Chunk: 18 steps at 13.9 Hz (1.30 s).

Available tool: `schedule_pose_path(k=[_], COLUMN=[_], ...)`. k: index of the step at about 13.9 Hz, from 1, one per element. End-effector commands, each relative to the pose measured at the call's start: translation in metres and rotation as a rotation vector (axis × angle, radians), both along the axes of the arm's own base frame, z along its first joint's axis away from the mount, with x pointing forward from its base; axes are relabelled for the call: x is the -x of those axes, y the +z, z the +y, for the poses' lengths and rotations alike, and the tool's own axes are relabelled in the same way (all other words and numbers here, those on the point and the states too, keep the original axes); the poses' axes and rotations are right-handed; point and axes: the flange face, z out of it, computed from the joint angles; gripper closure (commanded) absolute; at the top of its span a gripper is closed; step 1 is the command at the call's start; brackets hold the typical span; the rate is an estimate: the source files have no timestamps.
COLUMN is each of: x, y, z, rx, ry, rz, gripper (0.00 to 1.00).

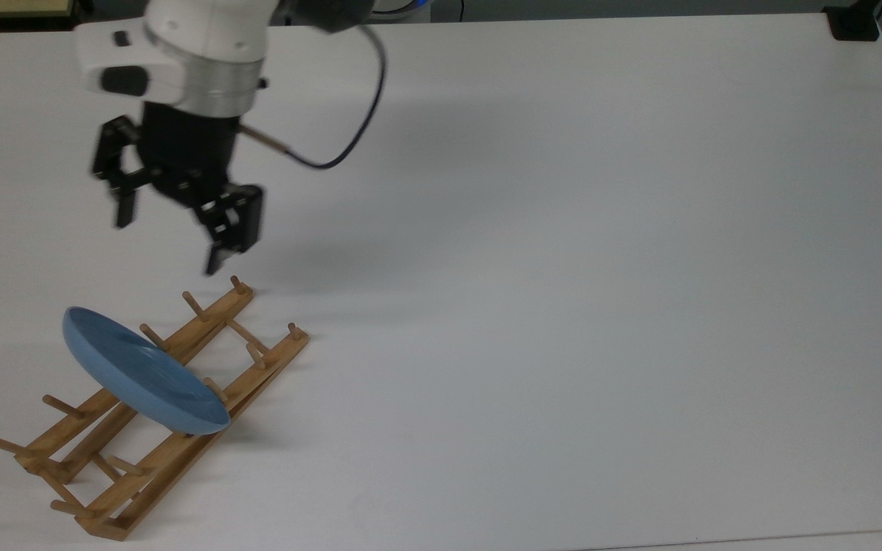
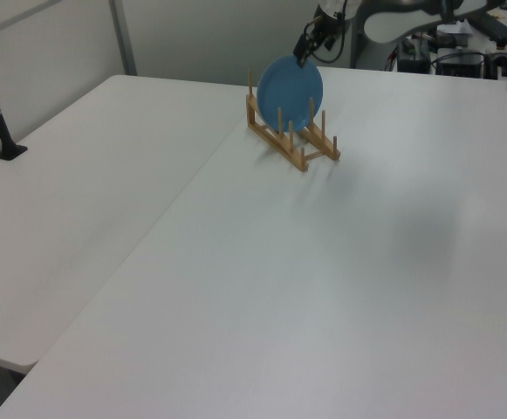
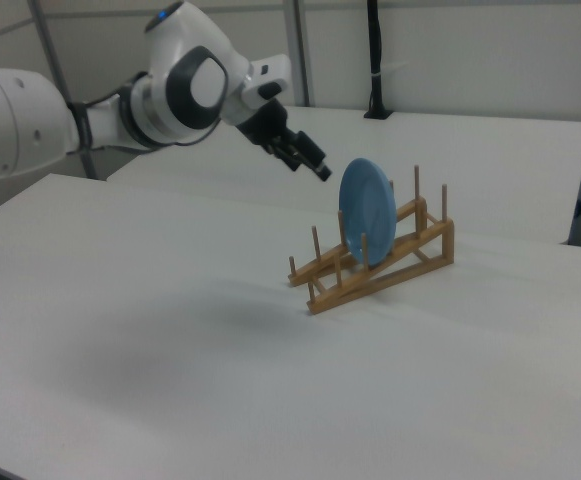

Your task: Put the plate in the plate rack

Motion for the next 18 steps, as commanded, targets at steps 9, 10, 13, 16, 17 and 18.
schedule_pose_path(k=[9,10,13,16,17,18], x=[0.116,0.123,0.135,0.142,0.142,0.142], y=[0.065,0.066,0.071,0.078,0.078,0.078], z=[0.045,0.047,0.043,0.041,0.041,0.041], rx=[-0.213,-0.215,-0.204,-0.224,-0.229,-0.229], ry=[0.186,0.202,0.271,0.272,0.272,0.272], rz=[0.483,0.485,0.499,0.51,0.517,0.515], gripper=[0.0,0.0,0.0,0.0,0.0,0.0])
